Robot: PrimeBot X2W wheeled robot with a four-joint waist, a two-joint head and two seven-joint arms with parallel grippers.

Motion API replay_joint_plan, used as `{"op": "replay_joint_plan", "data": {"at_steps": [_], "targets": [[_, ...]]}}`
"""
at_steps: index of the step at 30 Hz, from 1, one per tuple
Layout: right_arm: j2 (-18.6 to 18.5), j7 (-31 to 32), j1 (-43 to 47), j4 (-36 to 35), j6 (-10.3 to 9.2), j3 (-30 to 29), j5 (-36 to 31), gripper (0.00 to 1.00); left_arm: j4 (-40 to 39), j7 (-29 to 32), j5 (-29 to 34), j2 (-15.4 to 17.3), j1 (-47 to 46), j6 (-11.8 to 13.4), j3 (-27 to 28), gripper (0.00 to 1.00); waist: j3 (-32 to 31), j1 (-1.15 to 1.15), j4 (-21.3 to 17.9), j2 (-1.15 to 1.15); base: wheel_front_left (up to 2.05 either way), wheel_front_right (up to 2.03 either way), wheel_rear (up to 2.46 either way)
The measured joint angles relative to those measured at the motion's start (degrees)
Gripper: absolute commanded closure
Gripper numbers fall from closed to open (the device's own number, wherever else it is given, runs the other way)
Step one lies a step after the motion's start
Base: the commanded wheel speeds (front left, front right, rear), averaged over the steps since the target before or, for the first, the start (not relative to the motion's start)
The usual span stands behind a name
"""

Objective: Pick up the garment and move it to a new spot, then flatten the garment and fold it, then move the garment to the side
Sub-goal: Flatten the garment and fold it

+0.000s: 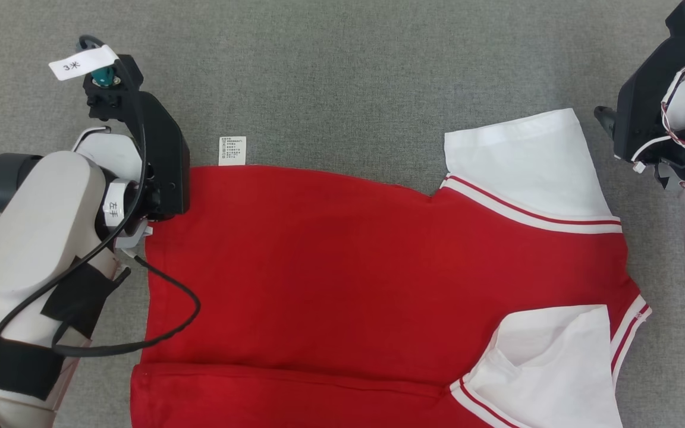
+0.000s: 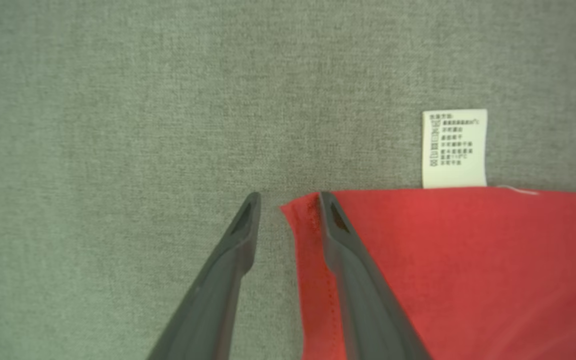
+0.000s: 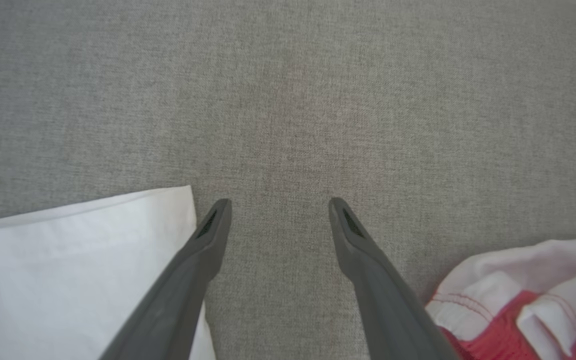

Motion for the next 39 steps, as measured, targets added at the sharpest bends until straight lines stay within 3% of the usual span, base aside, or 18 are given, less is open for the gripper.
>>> {"op": "replay_joint_plan", "data": {"at_steps": [7, 9, 10, 11, 17, 27, 39], "targets": [[0.1, 1.5, -0.2, 0.3, 0.00, -0.1, -0.2, 0.00, -0.5, 1.4, -1.2, -1.0, 0.2, 0.0, -0.4, 0.55, 0.2, 0.00, 0.3, 0.00, 0.00, 0.00, 0.00], [0.1, 1.7, -0.4, 0.1, 0.00, 0.1, -0.5, 0.00, -0.7, 1.6, -1.6, -1.4, 0.2, -0.2, -0.6, 0.70, 0.2, 0.00, 0.5, 0.00, 0.00, 0.00, 0.00], [-0.1, 1.9, -0.7, 0.1, -0.01, 0.0, -0.5, 0.00, -0.8, 1.6, -1.7, -1.8, 0.3, -0.3, -0.9, 0.91, 0.2, 0.00, 0.8, 0.00, 0.00, 0.00, 0.00], [-0.3, 2.0, -0.9, 0.0, 0.00, 0.0, -0.7, 0.00, -0.8, 1.5, -1.8, -2.2, 0.3, -0.5, -1.0, 1.00, 0.2, 0.00, 1.0, 0.00, 0.00, 0.00, 0.00], [-0.9, 0.9, -0.9, 0.8, 0.00, 1.0, -1.3, 0.00, -0.7, 1.0, -2.3, -3.4, 0.3, -0.6, -1.5, 1.00, 0.2, 0.00, 2.1, 0.00, 0.00, 0.00, 0.00], [-0.4, -8.8, 1.0, 1.6, 0.00, 3.9, -3.4, 0.00, 0.3, -0.2, -2.9, -4.2, 0.0, -1.1, -1.6, 1.00, 1.2, -0.01, 2.6, -0.01, 0.00, 0.00, 0.00], [-1.5, -16.6, 5.5, -2.1, -0.01, 9.2, 2.1, 0.00, 1.2, -0.6, -3.5, -3.9, -0.2, -1.2, -1.8, 1.00, 0.9, -0.01, 1.4, -0.01, 0.00, 0.00, 0.00]]}}
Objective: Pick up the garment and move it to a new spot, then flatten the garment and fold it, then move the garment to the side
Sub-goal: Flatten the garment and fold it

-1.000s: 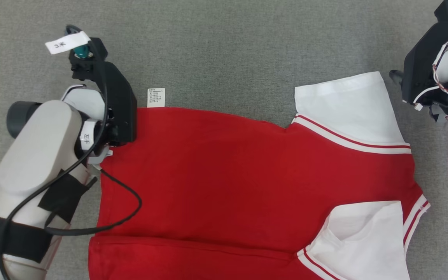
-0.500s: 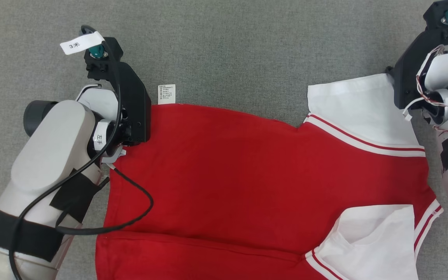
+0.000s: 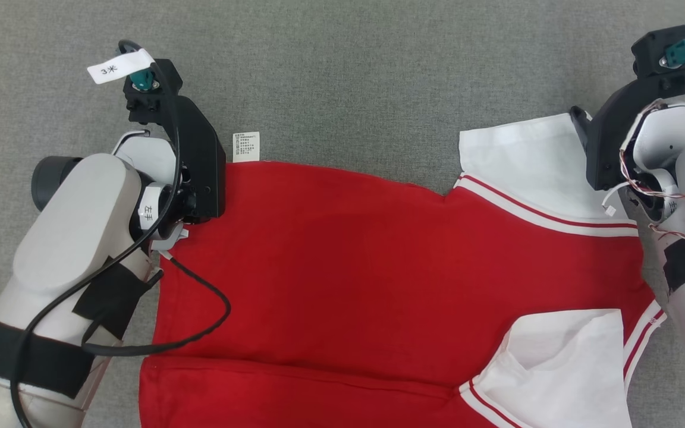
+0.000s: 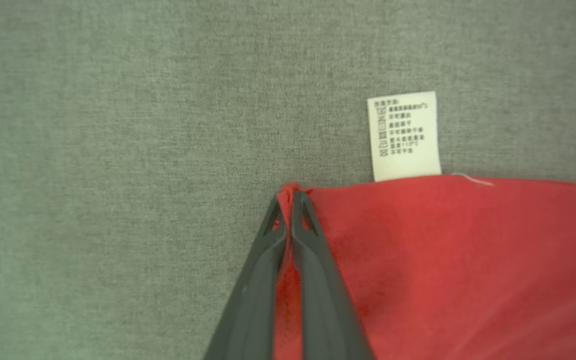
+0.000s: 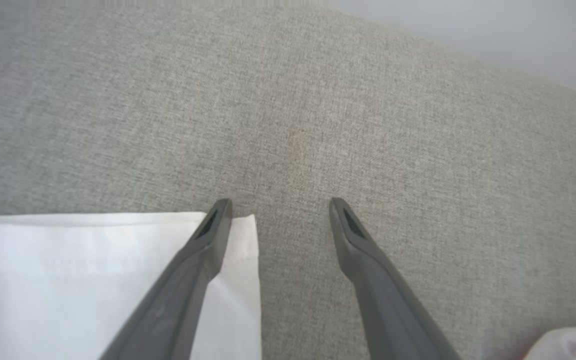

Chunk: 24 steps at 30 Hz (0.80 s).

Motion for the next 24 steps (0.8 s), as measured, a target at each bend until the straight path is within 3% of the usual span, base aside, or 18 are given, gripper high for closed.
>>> {"op": "replay_joint_plan", "data": {"at_steps": [5, 17, 18, 19, 21, 24], "targets": [[-0.5, -0.4, 1.2, -2.2, 0.01, 0.8, 2.6, 0.00, 0.0, 0.0, -0.1, 0.2, 0.0, 0.2, -0.1, 1.00, -0.2, 0.00, -0.4, 0.00, 0.00, 0.00, 0.00], [-0.7, 5.7, 2.1, -4.4, 0.01, 0.1, 4.1, 0.00, 0.0, 0.0, -0.5, 0.3, 0.0, 0.2, -0.5, 1.00, -0.3, 0.00, -0.4, 0.00, 0.00, 0.00, 0.00], [-0.7, 6.6, 2.1, -4.5, 0.01, -0.1, 4.1, 0.03, 0.0, 0.0, -0.6, 0.3, 0.0, 0.2, -0.6, 1.00, -0.4, 0.00, -0.4, 0.00, 0.00, 0.00, 0.00], [-0.7, 7.4, 2.1, -4.6, 0.01, -0.2, 4.0, 0.32, 0.0, 0.0, -0.6, 0.3, 0.0, 0.2, -0.6, 1.00, -0.4, 0.01, -0.4, 0.00, 0.00, 0.00, 0.00], [-0.7, 9.0, 2.2, -5.0, 0.01, -0.4, 3.9, 0.60, 0.0, 0.0, -0.7, 0.4, 0.0, 0.2, -0.7, 1.00, -0.4, 0.01, -0.4, 0.00, 0.00, 0.00, 0.00], [-0.5, 10.4, 2.7, -5.9, 0.01, -1.0, 3.9, 0.71, 0.3, -0.4, -1.1, 0.5, -0.1, -0.3, -0.7, 1.00, -0.4, 0.01, -0.4, 0.00, 0.00, 0.00, 0.00]]}}
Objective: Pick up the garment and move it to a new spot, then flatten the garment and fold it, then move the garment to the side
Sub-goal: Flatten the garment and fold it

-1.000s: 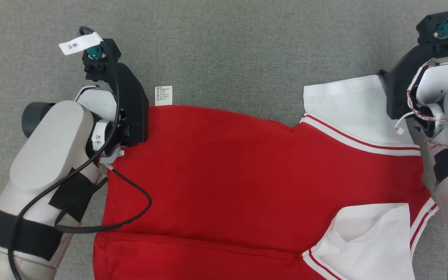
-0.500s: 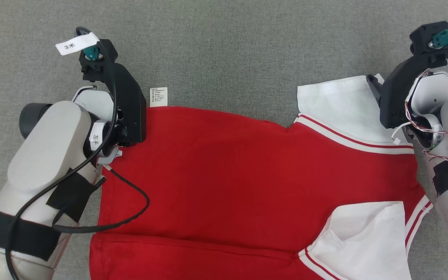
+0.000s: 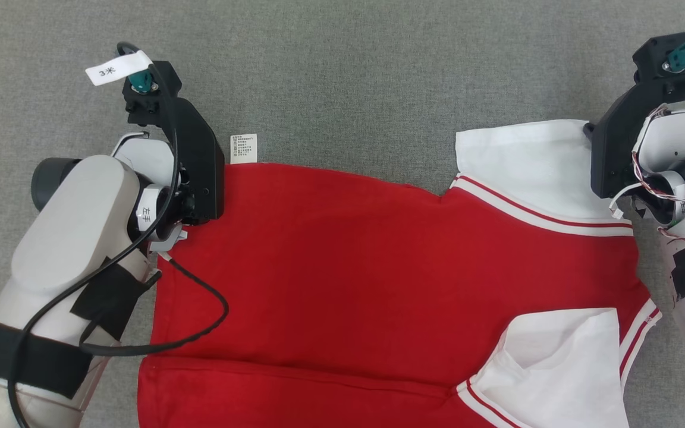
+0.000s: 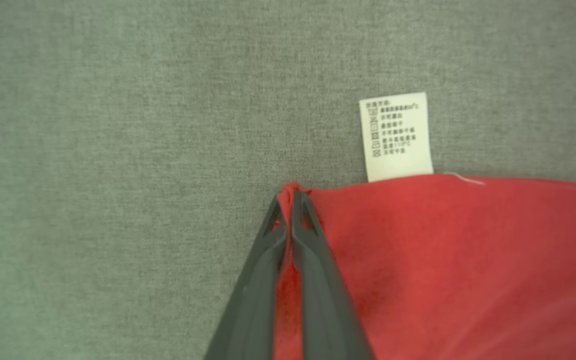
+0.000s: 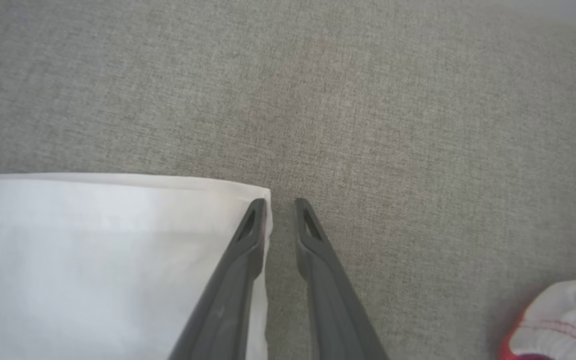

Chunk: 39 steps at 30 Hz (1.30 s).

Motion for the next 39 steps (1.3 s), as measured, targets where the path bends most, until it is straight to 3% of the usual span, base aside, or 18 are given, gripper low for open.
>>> {"op": "replay_joint_plan", "data": {"at_steps": [3, 19, 20, 21, 38, 39], "targets": [[0.1, 0.7, 0.5, -0.7, 0.00, -0.4, -0.1, 1.00, 0.1, -0.1, 0.0, -0.1, 0.0, 0.2, -0.1, 1.00, 0.0, 0.00, 0.0, 0.00, 0.00, 0.00, 0.00], [0.2, -0.5, 2.0, -3.1, 0.00, -1.5, 1.5, 1.00, 1.2, -2.0, -0.9, -0.2, 0.1, 0.1, -0.5, 1.00, -1.2, 0.00, 0.0, 0.00, 0.00, 0.00, 0.00], [0.2, -0.5, 2.0, -3.1, 0.00, -1.5, 1.5, 0.63, 1.2, -2.0, -0.9, -0.2, 0.1, 0.1, -0.5, 1.00, -1.2, 0.00, 0.0, 0.00, 0.00, 0.00, 0.00], [0.2, -1.1, 2.0, -3.4, 0.00, -2.0, 1.5, 0.00, 1.2, -2.0, -1.0, -0.2, 0.1, 0.1, -0.6, 1.00, -1.2, 0.00, 0.0, 0.00, 0.00, 0.00, 0.00], [2.0, -1.3, 1.8, -1.3, 0.00, -2.6, -0.5, 0.02, 1.2, -2.2, -1.5, -0.4, -0.1, 0.1, -1.2, 1.00, -0.5, 0.00, 0.3, 0.00, 0.00, 0.00, 0.00], [2.0, -1.4, 1.5, -1.0, 0.00, -2.6, -0.6, 0.40, 1.2, -2.2, -1.5, -0.5, -0.1, 0.3, -1.2, 1.00, -0.5, 0.00, 0.4, 0.00, 0.00, 0.00, 0.00]]}}
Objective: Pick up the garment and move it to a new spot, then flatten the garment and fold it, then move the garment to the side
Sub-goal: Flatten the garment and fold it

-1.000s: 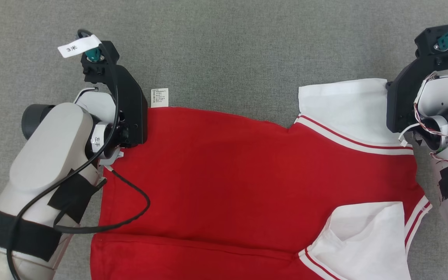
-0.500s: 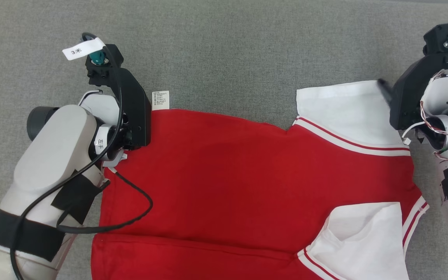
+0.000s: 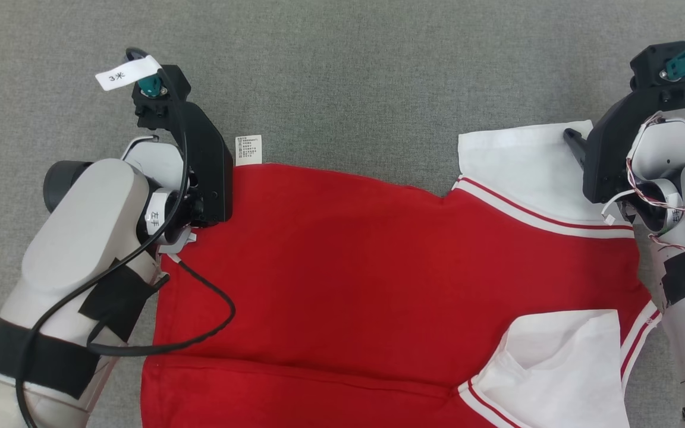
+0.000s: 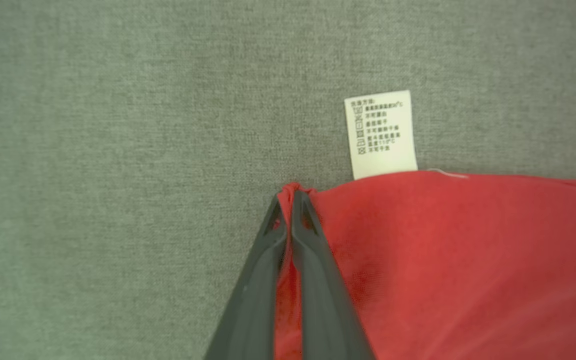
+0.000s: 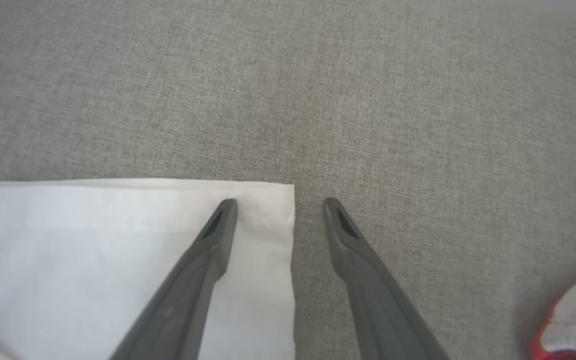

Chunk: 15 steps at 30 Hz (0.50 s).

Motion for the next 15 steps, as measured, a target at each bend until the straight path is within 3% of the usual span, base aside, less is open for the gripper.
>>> {"op": "replay_joint_plan", "data": {"at_steps": [1, 3, 5, 15], "targets": [[0.0, 0.0, -0.1, 0.2, 0.00, 0.1, -0.1, 0.53, 0.0, -0.1, 0.0, 0.0, 0.0, 0.0, 0.0, 1.00, 0.0, 0.00, 0.0, 0.00, 0.00, 0.00, 0.00], [0.1, 0.0, -0.4, 0.5, 0.00, 0.2, -0.3, 0.69, 0.0, -0.3, -0.1, 0.0, -0.1, 0.0, -0.1, 1.00, 0.0, 0.00, 0.1, 0.00, 0.00, 0.00, 0.00], [0.1, 0.0, -0.5, 1.0, 0.01, 0.3, -0.3, 1.00, 0.2, -0.4, -0.3, -0.1, -0.1, -0.1, -0.2, 1.00, 0.0, 0.00, 0.0, 0.00, 0.00, 0.00, 0.00], [-0.5, -1.7, -0.7, 2.2, 0.02, 0.9, -0.2, 1.00, 0.8, -1.9, -0.4, -0.1, -0.1, -0.1, -0.4, 1.00, -0.8, 0.00, -0.1, 0.00, 0.00, 0.00, 0.00]]}}
